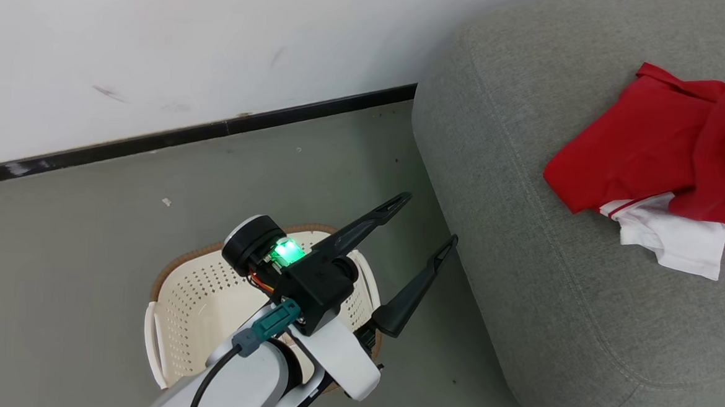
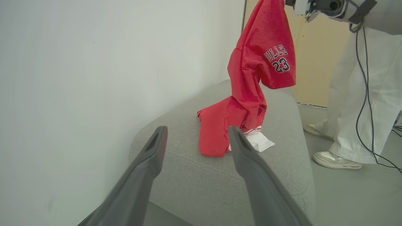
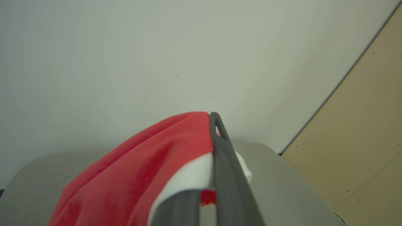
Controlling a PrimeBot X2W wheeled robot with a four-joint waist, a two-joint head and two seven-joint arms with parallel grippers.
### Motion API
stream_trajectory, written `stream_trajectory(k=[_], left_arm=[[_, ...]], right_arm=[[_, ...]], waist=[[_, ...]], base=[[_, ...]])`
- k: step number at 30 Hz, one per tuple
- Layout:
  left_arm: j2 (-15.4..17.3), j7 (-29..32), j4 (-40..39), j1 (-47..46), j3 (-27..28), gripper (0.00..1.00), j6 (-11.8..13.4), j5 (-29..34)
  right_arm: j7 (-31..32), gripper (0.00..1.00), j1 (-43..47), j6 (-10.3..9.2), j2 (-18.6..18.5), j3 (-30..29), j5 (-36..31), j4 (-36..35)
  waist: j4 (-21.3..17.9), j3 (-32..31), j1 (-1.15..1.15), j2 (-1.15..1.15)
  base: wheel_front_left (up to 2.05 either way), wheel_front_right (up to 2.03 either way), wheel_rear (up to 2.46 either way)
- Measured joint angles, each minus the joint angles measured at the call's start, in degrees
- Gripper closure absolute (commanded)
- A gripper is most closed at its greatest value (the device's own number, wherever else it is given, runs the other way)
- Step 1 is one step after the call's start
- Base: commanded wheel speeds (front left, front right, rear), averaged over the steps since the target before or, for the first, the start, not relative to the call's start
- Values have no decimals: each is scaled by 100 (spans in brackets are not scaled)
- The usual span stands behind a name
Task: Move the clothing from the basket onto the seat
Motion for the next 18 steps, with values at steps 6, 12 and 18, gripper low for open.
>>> stream_trajectory(k=[6,12,18], left_arm=[[11,140,-66,-115,-8,0,-2,7],[21,199,-115,-268,-29,0,-20,44],[32,248,-131,-331,-36,0,-45,46]], right_arm=[[-147,100,115,0,285,25,-338,624],[-264,100,608,-1,862,-62,-356,1249],[-446,100,672,-1,1215,-180,-393,1540]], waist=[[154,250,0,0],[277,477,0,0],[379,662,0,0]], base=[[0,0,0],[0,0,0],[0,0,0]])
